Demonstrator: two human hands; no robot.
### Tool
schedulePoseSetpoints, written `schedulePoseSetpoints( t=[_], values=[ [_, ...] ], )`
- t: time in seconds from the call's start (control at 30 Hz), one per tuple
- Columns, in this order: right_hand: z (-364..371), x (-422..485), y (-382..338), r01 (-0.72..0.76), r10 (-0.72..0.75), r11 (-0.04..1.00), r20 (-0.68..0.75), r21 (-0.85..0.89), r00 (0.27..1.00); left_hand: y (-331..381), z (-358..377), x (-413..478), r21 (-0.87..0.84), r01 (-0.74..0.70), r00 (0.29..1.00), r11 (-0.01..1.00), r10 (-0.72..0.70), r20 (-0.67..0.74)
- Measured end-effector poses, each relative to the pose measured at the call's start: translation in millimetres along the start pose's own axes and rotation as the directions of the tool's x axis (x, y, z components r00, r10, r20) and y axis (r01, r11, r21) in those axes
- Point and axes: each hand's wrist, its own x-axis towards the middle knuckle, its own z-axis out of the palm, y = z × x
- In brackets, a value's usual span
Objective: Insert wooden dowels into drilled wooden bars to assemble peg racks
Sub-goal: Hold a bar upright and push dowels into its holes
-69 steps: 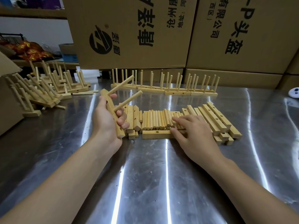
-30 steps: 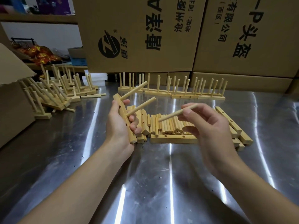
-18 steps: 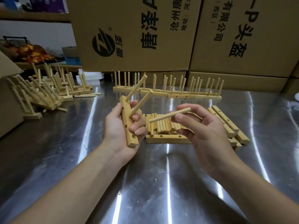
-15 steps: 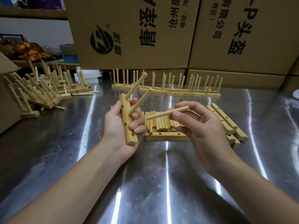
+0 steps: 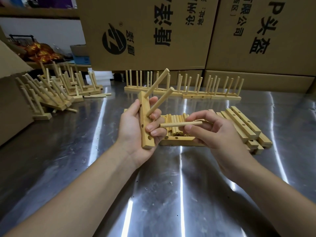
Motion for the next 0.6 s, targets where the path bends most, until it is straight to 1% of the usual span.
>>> schedulePoseSetpoints(
  t=[0.1, 0.33, 0.47, 0.6],
  values=[
    [2, 1, 4, 0.014, -0.009, 0.995, 0.053, -0.098, 0.999, -1, 1, 0, 0.03, -0.001, 1.0, 1.0, 0.001, 0.008],
    [4, -5, -9, 0.173, -0.159, 0.966, 0.085, -0.194, 0.984, 0, -1, 2, 0.115, -0.04, 0.998, 0.993, 0.046, -0.044],
    [12, -10, -12, 0.251, -0.208, 0.902, 0.157, -0.351, 0.966, -3, -3, 3, 0.162, -0.049, 0.996, 0.986, 0.059, -0.061],
    [12, -11, -10, 0.307, -0.254, 0.838, 0.175, -0.452, 0.951, -3, -4, 5, 0.181, -0.058, 0.996, 0.982, 0.069, -0.056]
  ],
)
